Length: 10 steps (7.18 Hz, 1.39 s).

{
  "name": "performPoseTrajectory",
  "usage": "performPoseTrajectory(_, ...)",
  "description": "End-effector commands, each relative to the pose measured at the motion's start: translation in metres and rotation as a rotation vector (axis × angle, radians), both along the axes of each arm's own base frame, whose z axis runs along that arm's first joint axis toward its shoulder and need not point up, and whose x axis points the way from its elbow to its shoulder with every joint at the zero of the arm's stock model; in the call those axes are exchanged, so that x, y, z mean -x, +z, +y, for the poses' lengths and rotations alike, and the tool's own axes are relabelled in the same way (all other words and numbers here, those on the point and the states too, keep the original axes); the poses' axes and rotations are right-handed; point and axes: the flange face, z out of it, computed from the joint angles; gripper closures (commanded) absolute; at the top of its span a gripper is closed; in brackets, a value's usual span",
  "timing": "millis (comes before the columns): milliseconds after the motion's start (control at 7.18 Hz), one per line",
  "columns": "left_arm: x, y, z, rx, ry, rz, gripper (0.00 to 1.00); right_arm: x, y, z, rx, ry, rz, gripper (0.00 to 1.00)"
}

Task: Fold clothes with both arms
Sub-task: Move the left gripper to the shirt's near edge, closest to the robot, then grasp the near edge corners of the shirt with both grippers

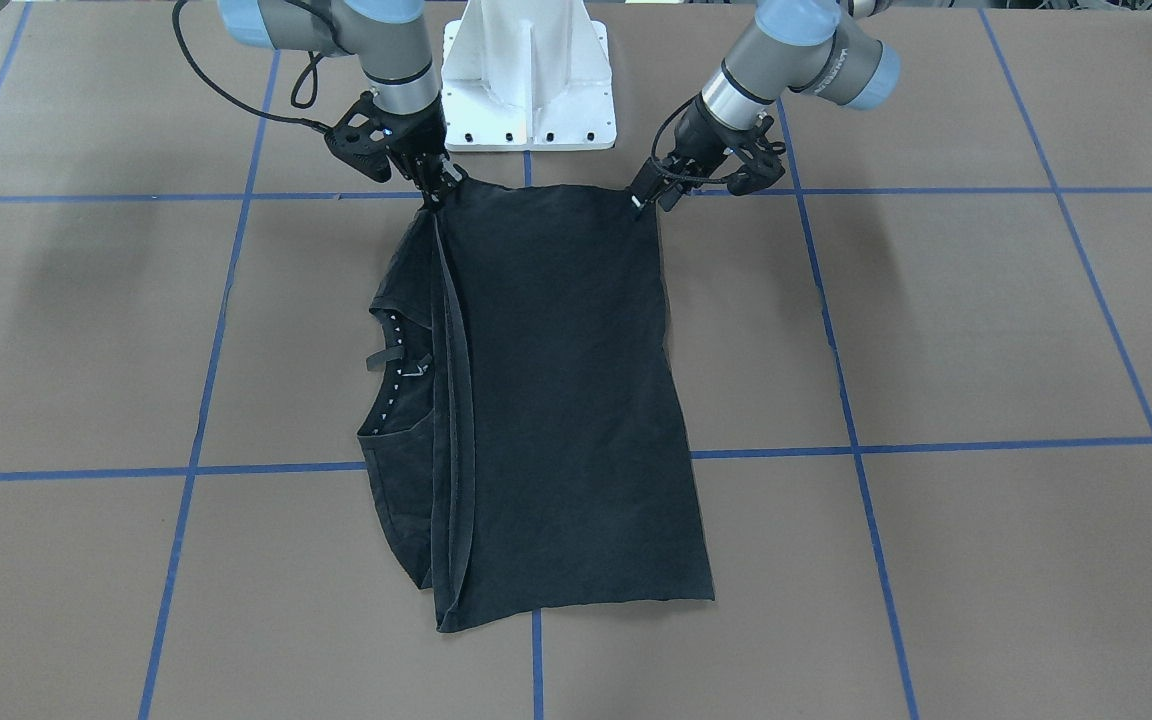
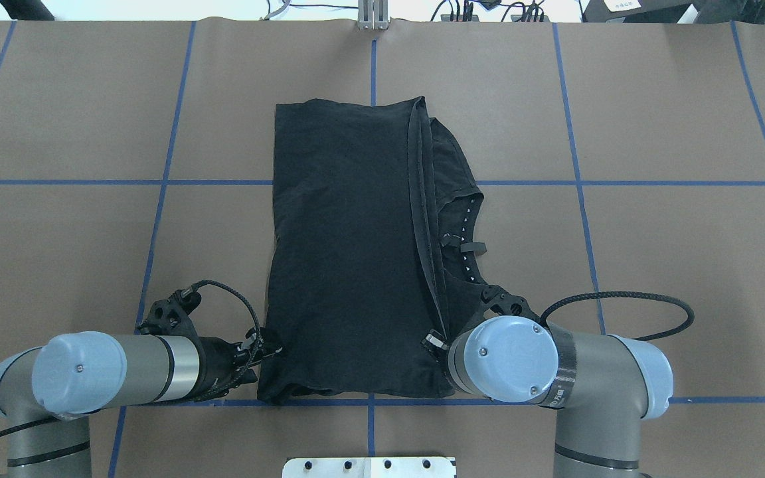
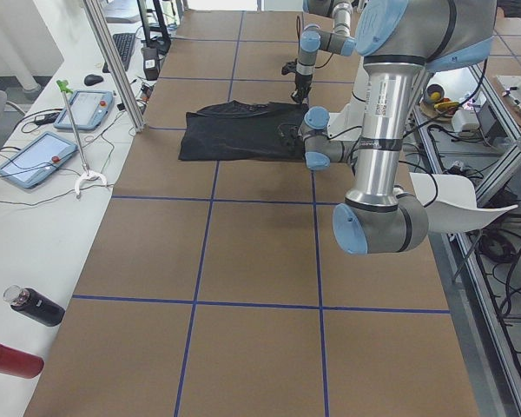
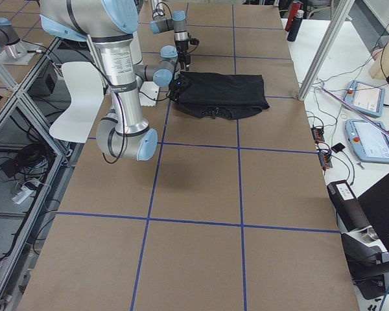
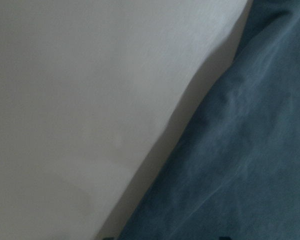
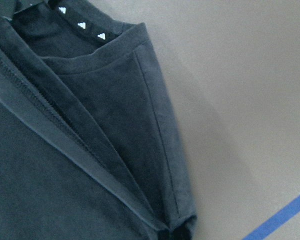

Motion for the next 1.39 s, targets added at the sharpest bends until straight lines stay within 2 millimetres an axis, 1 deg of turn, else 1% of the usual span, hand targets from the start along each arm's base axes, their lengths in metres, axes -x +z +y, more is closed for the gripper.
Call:
performPoseTrajectory(0, -0.009, 0.001, 0.019, 0.003, 0.014, -0.002, 0.30, 0.000, -0.001, 0.000, 0.001, 0.001, -0.001, 1.00)
performPoseTrajectory(139, -0.003, 0.009, 0.021, 0.007, 0.013, -0.016, 0.31, 0.000, -0.002, 0.000, 0.000, 0.001, -0.005, 1.00)
performPoseTrajectory(279, 0.008, 0.014, 0.024, 0.009, 0.013, -0.023, 0.31, 0.001, -0.002, 0.001, -0.001, -0.002, -0.004, 1.00)
performPoseTrajectory(418, 0.011, 0.018, 0.026, 0.010, 0.018, -0.031, 0.31, 0.001, -0.002, 0.001, 0.000, -0.001, -0.005, 1.00)
performPoseTrajectory(557, 0.007, 0.018, 0.033, 0.011, 0.031, -0.031, 0.31, 0.001, -0.001, 0.001, -0.001, -0.002, -0.002, 1.00)
performPoseTrajectory(697, 0.004, 0.015, 0.036, 0.010, 0.037, -0.025, 0.34, 0.001, -0.001, 0.001, -0.001, -0.002, -0.002, 1.00)
performPoseTrajectory(836, 0.002, 0.017, 0.040, 0.011, 0.043, -0.028, 0.37, 0.001, -0.002, 0.001, 0.000, -0.001, -0.004, 1.00)
performPoseTrajectory(976, 0.001, 0.017, 0.040, 0.017, 0.041, -0.027, 0.38, 0.001, -0.002, 0.001, -0.001, -0.002, -0.004, 1.00)
performPoseTrajectory(1115, -0.003, 0.019, 0.045, 0.032, 0.047, -0.030, 0.39, 0.001, -0.002, 0.001, 0.000, -0.001, -0.004, 1.00)
performPoseTrajectory(1254, -0.005, 0.017, 0.047, 0.034, 0.050, -0.025, 0.39, 0.001, -0.002, 0.001, -0.001, -0.002, -0.004, 1.00)
